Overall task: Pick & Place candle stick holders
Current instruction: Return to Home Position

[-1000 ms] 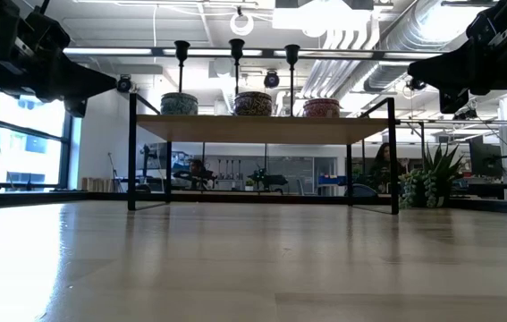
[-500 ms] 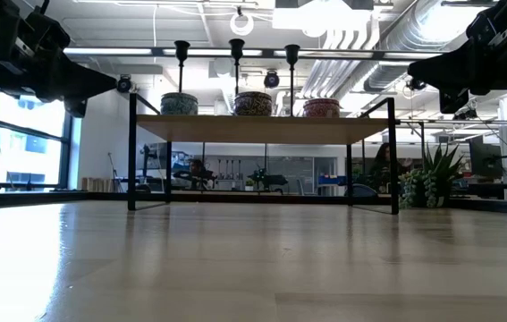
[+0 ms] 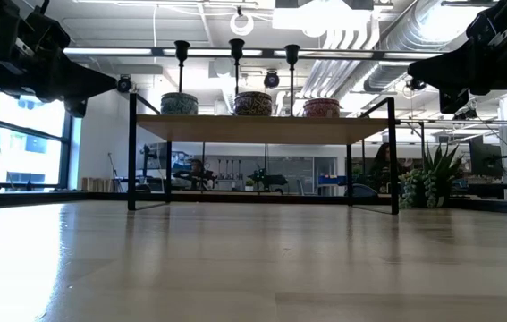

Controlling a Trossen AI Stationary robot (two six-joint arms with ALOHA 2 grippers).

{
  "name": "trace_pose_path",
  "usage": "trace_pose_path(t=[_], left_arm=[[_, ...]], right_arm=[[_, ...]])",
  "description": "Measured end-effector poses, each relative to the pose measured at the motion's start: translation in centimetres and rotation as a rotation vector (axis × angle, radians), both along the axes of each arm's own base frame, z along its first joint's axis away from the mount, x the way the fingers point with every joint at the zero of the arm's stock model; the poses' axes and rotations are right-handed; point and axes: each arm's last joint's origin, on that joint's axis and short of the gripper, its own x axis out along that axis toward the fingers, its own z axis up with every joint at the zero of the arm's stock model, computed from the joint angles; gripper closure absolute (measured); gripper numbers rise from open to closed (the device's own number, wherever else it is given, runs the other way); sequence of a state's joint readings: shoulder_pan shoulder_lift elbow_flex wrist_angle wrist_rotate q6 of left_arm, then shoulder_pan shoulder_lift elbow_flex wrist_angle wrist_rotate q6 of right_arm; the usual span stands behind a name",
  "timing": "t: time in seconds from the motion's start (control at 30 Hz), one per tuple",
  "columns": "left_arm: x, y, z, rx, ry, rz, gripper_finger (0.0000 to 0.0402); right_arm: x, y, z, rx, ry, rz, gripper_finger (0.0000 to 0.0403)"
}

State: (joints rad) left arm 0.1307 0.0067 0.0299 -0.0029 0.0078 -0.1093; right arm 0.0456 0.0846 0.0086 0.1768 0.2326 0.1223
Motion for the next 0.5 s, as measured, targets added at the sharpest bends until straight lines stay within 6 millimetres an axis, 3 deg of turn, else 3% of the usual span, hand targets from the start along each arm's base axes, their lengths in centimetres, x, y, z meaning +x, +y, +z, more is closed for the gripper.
trace_pose_path(t=[0.5], left_arm=[[0.0,0.0,0.0,0.0,0.0,0.001,0.0396]], right_arm=[[0.0,0.0,0.0,0.0,0.0,0.0,0.0382]])
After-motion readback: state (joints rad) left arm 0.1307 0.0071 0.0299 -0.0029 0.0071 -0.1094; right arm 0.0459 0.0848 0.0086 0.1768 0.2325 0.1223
